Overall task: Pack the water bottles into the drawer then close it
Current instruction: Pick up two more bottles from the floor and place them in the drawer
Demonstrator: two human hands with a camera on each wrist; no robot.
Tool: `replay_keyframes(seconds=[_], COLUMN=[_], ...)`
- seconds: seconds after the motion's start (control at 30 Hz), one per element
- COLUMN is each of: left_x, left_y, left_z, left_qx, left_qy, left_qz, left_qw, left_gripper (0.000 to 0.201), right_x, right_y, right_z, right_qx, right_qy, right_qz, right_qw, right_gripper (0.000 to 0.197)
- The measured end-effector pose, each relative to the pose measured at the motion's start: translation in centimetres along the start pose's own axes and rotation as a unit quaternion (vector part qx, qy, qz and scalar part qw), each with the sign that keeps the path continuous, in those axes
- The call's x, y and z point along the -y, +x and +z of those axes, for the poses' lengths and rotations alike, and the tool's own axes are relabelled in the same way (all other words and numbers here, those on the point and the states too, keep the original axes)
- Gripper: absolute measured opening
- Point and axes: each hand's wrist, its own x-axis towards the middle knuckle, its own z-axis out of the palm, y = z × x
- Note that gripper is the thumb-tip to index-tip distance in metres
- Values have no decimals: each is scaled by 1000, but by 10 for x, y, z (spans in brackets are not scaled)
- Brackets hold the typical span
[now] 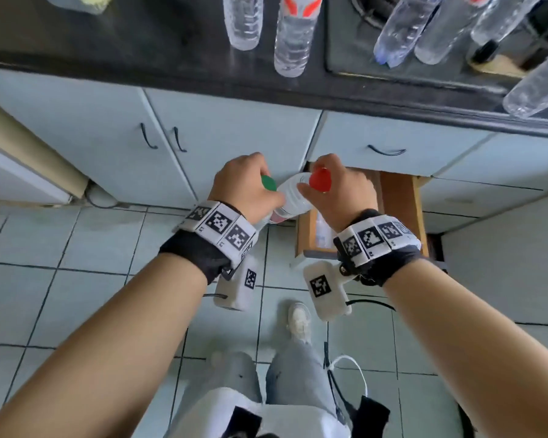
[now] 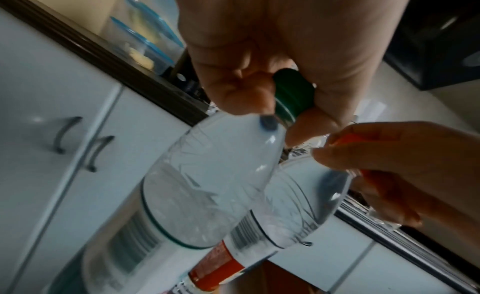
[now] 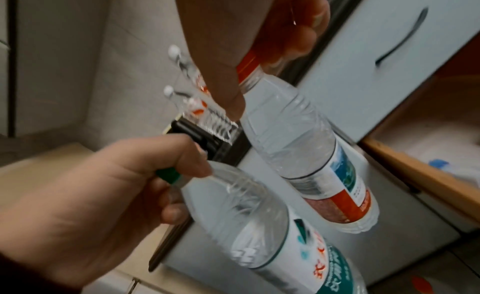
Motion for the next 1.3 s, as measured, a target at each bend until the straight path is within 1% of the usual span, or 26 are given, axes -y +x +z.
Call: replay_keyframes(seconds=[0.13, 0.2, 0.27, 0.37, 0.47, 0.5, 0.57, 0.63, 0.67, 0.7, 0.73, 0.8, 0.83, 0.9, 0.93, 0.97, 1.0, 1.07, 1.1, 1.17, 1.2, 1.3], left_x=[-65, -93, -117, -145, -161, -165, -168, -165, -161, -159, -152, -144, -124, -120, -116, -113, -110, -95, -87, -76, -72, -73], left_y=[23, 36, 50, 68, 83, 86, 92, 104, 110, 111, 112, 115, 148, 152, 155, 159, 163, 171, 175, 184, 190, 205], left_z=[37, 66, 98, 142, 181, 193, 216, 240, 248, 247, 249, 260, 323, 321, 323, 327, 330, 347, 355, 367, 372, 386], left_qx=[14, 31, 42, 60, 80, 95, 125, 143, 146, 147, 147, 185, 227, 238, 242, 236, 243, 267, 280, 269, 258, 247], left_qy=[8, 9, -11, -26, -37, -38, -19, -2, 9, 31, 50, 73, 103, 125, 130, 137, 145, 165, 181, 193, 187, 170], left_qz=[40, 38, 16, -30, -59, -68, -64, -72, -61, -62, -52, -49, -81, -92, -84, -80, -74, -76, -84, -79, -71, -54], left_qw=[999, 999, 999, 997, 994, 992, 990, 987, 987, 987, 986, 979, 965, 959, 958, 959, 956, 946, 939, 940, 945, 952], left_gripper=[29, 29, 31, 34, 34, 33, 30, 26, 23, 21, 21, 26, 29, 32, 33, 34, 34, 33, 32, 31, 31, 27], right_x=[-49, -85, -125, -183, -227, -239, -260, -281, -289, -291, -296, -304, -348, -348, -351, -352, -354, -368, -372, -377, -380, -382], right_y=[17, 31, 48, 70, 90, 96, 105, 116, 121, 122, 124, 127, 159, 162, 165, 169, 174, 183, 189, 201, 208, 221], right_z=[-53, -71, -82, -90, -90, -86, -74, -61, -55, -54, -49, -40, 11, 15, 19, 20, 23, 45, 55, 67, 73, 87], right_qx=[-15, -15, -5, 28, 70, 86, 118, 143, 146, 149, 155, 186, 219, 270, 275, 271, 272, 280, 281, 256, 236, 200], right_qy=[-24, -30, -41, -67, -81, -83, -88, -88, -88, -92, -78, -75, -65, -78, -72, -72, -70, -71, -63, -42, -31, -11], right_qz=[-9, -7, -10, 4, 25, 31, 44, 77, 71, 81, 86, 90, 125, 122, 121, 120, 117, 125, 142, 158, 165, 195], right_qw=[1000, 999, 999, 997, 994, 992, 988, 983, 983, 981, 981, 975, 965, 952, 951, 952, 953, 949, 947, 953, 957, 960], right_gripper=[35, 33, 34, 35, 34, 35, 35, 33, 33, 32, 31, 29, 28, 21, 14, 7, 4, 5, 6, 17, 23, 37])
